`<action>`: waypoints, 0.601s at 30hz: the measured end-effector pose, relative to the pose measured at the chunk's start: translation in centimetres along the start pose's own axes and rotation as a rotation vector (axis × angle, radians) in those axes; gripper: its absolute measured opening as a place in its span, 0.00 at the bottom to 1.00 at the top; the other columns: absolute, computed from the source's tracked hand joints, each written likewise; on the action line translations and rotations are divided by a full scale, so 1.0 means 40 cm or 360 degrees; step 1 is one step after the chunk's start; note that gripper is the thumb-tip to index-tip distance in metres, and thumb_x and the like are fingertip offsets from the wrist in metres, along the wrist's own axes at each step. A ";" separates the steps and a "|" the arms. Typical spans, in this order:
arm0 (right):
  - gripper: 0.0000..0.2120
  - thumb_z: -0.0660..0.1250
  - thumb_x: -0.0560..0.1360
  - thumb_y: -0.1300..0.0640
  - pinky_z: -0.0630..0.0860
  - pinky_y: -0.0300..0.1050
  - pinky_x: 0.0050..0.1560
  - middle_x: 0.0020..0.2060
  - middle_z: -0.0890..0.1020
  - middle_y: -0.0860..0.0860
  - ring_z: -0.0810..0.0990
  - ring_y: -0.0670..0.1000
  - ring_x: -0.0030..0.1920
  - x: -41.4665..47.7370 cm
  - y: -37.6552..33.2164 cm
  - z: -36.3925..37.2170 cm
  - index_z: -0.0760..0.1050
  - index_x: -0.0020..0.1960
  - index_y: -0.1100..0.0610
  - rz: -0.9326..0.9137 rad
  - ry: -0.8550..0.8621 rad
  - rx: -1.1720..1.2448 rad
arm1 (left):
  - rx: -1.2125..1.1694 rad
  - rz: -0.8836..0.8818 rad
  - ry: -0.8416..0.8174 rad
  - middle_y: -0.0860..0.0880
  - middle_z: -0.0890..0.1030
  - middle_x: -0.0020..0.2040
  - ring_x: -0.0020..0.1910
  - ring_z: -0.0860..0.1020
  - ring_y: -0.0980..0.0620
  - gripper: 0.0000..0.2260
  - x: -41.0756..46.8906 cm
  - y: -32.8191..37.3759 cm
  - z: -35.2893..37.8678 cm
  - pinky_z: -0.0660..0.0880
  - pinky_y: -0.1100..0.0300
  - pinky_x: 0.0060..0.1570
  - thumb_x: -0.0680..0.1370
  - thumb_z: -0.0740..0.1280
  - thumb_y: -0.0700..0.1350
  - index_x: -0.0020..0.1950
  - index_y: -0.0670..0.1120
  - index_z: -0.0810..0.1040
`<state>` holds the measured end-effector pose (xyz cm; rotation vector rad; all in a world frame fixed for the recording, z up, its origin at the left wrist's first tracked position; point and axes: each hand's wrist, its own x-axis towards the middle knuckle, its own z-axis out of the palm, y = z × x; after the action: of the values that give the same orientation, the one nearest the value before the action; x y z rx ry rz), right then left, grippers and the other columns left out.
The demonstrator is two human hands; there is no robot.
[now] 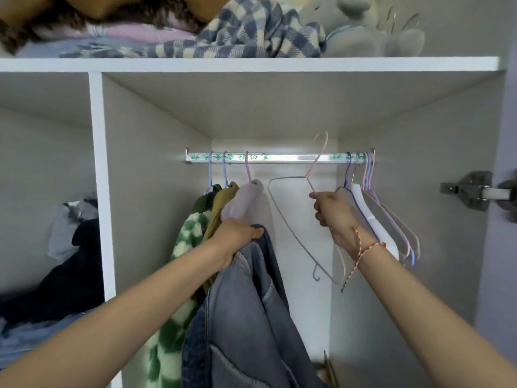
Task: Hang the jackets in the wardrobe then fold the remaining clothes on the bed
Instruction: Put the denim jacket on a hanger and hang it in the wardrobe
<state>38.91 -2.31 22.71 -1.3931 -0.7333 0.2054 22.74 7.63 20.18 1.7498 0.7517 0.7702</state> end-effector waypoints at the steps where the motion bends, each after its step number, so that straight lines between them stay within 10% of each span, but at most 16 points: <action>1: 0.13 0.55 0.77 0.66 0.57 0.32 0.21 0.26 0.67 0.51 0.62 0.47 0.25 -0.034 0.011 -0.005 0.71 0.59 0.70 -0.0056 -0.0007 -0.0069 | 0.0075 0.0109 0.0013 0.43 0.78 0.48 0.49 0.76 0.46 0.07 -0.006 0.007 -0.001 0.74 0.60 0.47 0.75 0.69 0.42 0.48 0.39 0.76; 5: 0.11 0.65 0.74 0.69 0.73 0.34 0.24 0.34 0.72 0.55 0.72 0.48 0.28 -0.102 0.054 -0.002 0.67 0.53 0.60 0.0242 -0.0222 0.0140 | 0.0753 0.0739 0.0002 0.49 0.66 0.26 0.27 0.64 0.55 0.20 -0.022 -0.016 -0.017 0.60 0.64 0.25 0.79 0.63 0.43 0.28 0.46 0.63; 8: 0.10 0.61 0.78 0.66 0.59 0.30 0.15 0.31 0.66 0.51 0.63 0.42 0.18 -0.096 0.073 0.000 0.69 0.38 0.59 0.0582 -0.0324 0.0201 | 0.1073 0.0967 0.0025 0.52 0.68 0.29 0.29 0.65 0.56 0.20 -0.031 -0.030 -0.025 0.57 0.60 0.27 0.80 0.60 0.47 0.29 0.46 0.64; 18: 0.15 0.53 0.81 0.64 0.57 0.31 0.20 0.26 0.73 0.51 0.61 0.42 0.18 -0.392 0.054 -0.065 0.78 0.50 0.54 -0.0105 -0.0100 -0.0380 | 0.1345 0.1028 0.0041 0.49 0.74 0.34 0.39 0.75 0.45 0.20 0.001 -0.134 -0.052 0.63 0.58 0.33 0.81 0.58 0.52 0.29 0.49 0.63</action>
<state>29.01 -12.46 15.26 -1.5914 -0.8763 0.1124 20.44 10.28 15.60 2.8304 0.5512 0.9705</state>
